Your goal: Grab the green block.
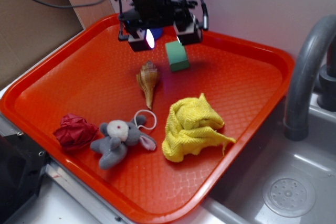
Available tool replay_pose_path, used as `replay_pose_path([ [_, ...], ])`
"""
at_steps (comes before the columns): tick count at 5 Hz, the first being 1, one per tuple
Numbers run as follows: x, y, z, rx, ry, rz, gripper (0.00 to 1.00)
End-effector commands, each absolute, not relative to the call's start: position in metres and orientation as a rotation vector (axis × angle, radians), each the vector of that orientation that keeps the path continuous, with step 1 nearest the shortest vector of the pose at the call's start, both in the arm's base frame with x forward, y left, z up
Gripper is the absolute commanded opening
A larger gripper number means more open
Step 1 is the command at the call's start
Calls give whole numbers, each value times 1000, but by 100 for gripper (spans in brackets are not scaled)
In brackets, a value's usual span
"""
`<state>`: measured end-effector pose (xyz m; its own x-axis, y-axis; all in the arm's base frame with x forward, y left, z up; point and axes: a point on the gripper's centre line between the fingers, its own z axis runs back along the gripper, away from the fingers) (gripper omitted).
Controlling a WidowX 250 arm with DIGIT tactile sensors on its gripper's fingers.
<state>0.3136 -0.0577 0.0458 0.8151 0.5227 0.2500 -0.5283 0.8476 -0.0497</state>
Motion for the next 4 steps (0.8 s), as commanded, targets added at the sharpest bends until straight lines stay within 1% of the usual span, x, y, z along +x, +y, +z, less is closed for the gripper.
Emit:
replay_pose_path([
  [1, 346, -29, 40, -28, -331, 562, 100],
  [2, 346, -29, 32, -54, -323, 516, 0],
  [3, 338, -35, 27, -80, -303, 484, 0],
  [4, 334, -45, 44, -90, -233, 336, 0],
])
